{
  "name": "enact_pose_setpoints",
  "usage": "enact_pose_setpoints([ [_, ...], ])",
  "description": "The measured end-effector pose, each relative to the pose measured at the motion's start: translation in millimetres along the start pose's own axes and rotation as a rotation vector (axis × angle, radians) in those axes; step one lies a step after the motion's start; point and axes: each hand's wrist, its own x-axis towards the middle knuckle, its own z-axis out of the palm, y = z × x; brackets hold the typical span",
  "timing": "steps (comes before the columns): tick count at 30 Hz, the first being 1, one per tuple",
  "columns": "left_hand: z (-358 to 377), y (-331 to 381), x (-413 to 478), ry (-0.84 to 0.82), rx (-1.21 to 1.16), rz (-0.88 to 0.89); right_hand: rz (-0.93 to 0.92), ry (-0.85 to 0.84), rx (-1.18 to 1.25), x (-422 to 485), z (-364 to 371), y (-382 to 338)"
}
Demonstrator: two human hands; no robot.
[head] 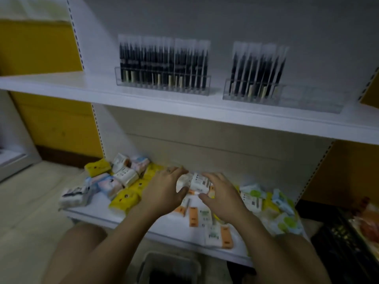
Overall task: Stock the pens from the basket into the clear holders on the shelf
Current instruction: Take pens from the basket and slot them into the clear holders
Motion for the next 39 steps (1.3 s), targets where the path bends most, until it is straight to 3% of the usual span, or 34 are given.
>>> enact_pose_setpoints([
  [6, 54.8, -23.3, -31.3, -0.121, -0.02, -0.092, 0.135, -0.173, 0.027, -17.4, 67.9, 42.8],
  [10, 96.3, -39.2, -52.6, -0.286, -0.016, -0.175, 0.27, -0.315, 0.047, -33.1, 118.5, 61.6],
  [16, 140.9, -52.6, -77.7, -0.474, -0.082, -0.318, 0.297, -0.538, -0.001, -52.1, 168.7, 73.3],
  [24, 188.1, -99.7, -127.8, -0.866, -0.067, -0.516, 0.332, -0.772, 0.003, -68.7, 204.9, 103.9],
  [39, 308.7, -149.3, -158.2, -0.954, -0.343, -0.827, 0.57, -1.047, 0.081, -61.4, 292.9, 154.4],
])
